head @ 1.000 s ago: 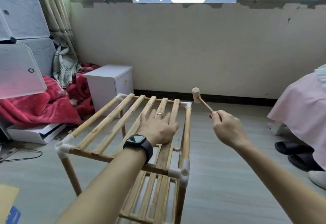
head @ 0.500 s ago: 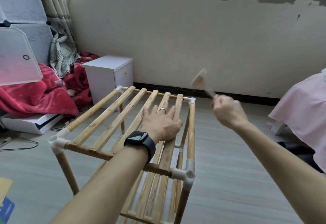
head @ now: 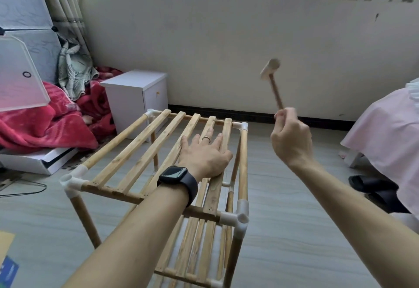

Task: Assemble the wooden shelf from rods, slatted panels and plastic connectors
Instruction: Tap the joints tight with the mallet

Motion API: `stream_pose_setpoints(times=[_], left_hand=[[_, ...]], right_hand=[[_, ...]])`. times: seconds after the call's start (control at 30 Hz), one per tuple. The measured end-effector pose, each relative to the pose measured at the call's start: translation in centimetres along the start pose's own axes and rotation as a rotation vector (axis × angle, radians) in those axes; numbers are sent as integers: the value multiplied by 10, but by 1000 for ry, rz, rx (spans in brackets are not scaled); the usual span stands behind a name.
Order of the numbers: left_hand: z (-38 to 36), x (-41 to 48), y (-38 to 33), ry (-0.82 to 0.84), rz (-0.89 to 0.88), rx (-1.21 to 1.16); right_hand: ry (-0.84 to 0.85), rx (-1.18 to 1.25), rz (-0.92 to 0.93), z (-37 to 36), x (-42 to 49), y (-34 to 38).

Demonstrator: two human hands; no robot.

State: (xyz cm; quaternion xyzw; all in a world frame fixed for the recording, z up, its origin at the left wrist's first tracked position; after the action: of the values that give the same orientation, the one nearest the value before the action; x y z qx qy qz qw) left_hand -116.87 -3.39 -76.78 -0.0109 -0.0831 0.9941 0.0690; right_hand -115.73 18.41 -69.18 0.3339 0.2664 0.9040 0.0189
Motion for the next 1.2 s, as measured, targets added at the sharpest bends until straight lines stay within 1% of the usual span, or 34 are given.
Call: stream_pose_setpoints(times=[0.07, 0.1, 0.2, 0.23, 0.33, 0.43, 0.47, 0.53, 0.6, 0.77, 0.9, 1.0, 1.13, 1.2], left_hand=[[0, -2, 0, 4, 4, 9], [0, -3, 0, 12, 2, 13], [7, -8, -2, -6, 8, -6], [11, -12, -3, -16, 3, -33], [9, -35, -4, -8, -15, -55], [-12, -69, -7, 80, -13, -11], [-15, -75, -10, 80, -13, -6], [-11, -78, -18, 30, -16, -28], [-4, -72, -27, -17, -35, -51], [-3, -38, -54, -1, -31, -51], [2, -6, -89, -35, -35, -90], [6, 18, -120, -122, -49, -130], [12, 36, -156, -318, -104, -215], [9, 45, -169, -333, -125, -253]], right_hand=[[337, -235, -123, -31, -8, -20], [394, -268, -159, -35, -12, -30], [268, -101, -202, -25, -23, -49], [255, -45, -229, -24, -33, -59], [285, 47, -304, -33, -76, -93], [315, 142, -403, -47, -127, -131], [326, 170, -439, -53, -145, -141], [353, 195, -496, -66, -179, -159], [386, 201, -557, -79, -209, -175], [428, 176, -713, -103, -270, -217], [465, 156, -797, -115, -305, -247], [485, 74, -866, -117, -326, -277], [542, -55, -966, -123, -353, -331], [586, -109, -986, -127, -361, -357]])
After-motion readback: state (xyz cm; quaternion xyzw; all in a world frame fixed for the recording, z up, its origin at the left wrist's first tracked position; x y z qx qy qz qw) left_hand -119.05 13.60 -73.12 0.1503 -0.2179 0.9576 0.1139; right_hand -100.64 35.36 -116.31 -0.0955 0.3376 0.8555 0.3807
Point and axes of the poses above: each hand's wrist, its own x-axis towards the middle knuckle, its own z-axis out of the back of the hand, y = z × x, the point moved 9 cm from there along x, towards the middle knuckle, and after that the axes turned 2 degrees about z, right-handed, at the moved point
